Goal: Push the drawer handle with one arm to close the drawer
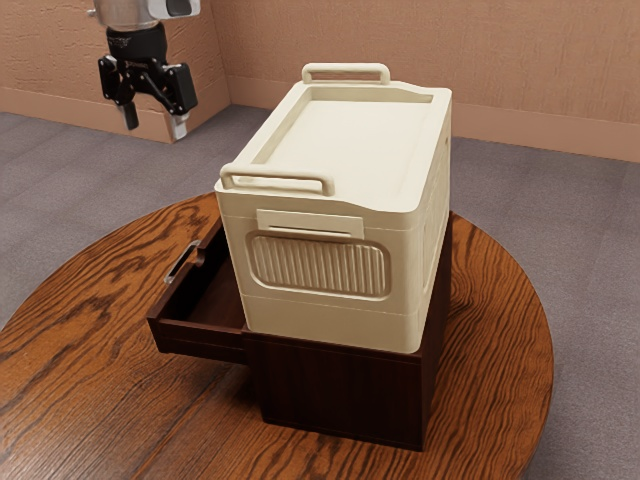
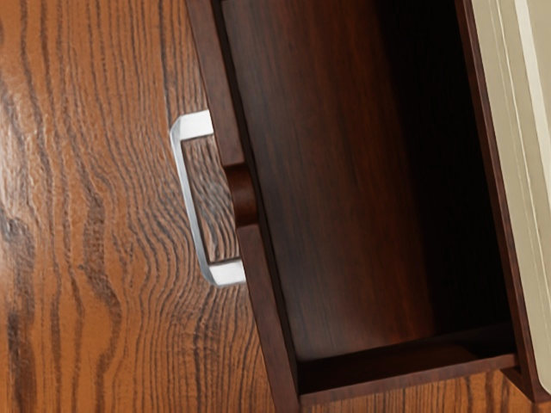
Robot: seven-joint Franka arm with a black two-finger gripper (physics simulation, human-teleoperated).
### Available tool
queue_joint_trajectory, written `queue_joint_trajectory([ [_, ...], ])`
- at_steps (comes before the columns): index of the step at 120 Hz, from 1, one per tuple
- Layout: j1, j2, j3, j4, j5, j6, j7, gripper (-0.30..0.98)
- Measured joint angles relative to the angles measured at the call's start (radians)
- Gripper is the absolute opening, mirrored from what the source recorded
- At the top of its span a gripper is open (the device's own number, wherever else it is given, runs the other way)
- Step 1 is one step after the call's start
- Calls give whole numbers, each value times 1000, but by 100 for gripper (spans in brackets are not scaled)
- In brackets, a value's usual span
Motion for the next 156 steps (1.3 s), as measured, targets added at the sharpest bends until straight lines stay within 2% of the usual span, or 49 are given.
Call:
queue_joint_trajectory([
  [32,11,0,-10,22,3,-6,4,69],
  [37,-19,-38,-20,129,33,-20,17,69],
  [44,-68,-62,-57,192,61,-29,78,69],
  [48,-93,-64,-81,209,71,-31,123,69],
  [54,-137,-62,-120,220,147,-35,186,68],
  [60,-193,-64,-133,223,190,-41,245,68],
  [67,-212,-73,-140,214,182,-48,317,68],
  [73,-168,-108,-150,126,160,-42,384,68],
  [79,-104,-228,-153,-103,146,6,454,68],
  [86,18,-357,-153,-344,133,80,536,68],
  [94,81,-485,-151,-593,124,185,632,68],
  [107,186,-556,-154,-842,109,372,780,57],
  [118,246,-552,-153,-927,98,500,895,42],
  [136,269,-498,-152,-996,65,677,1078,17],
  [156,293,-383,-151,-997,41,827,1251,1],
])
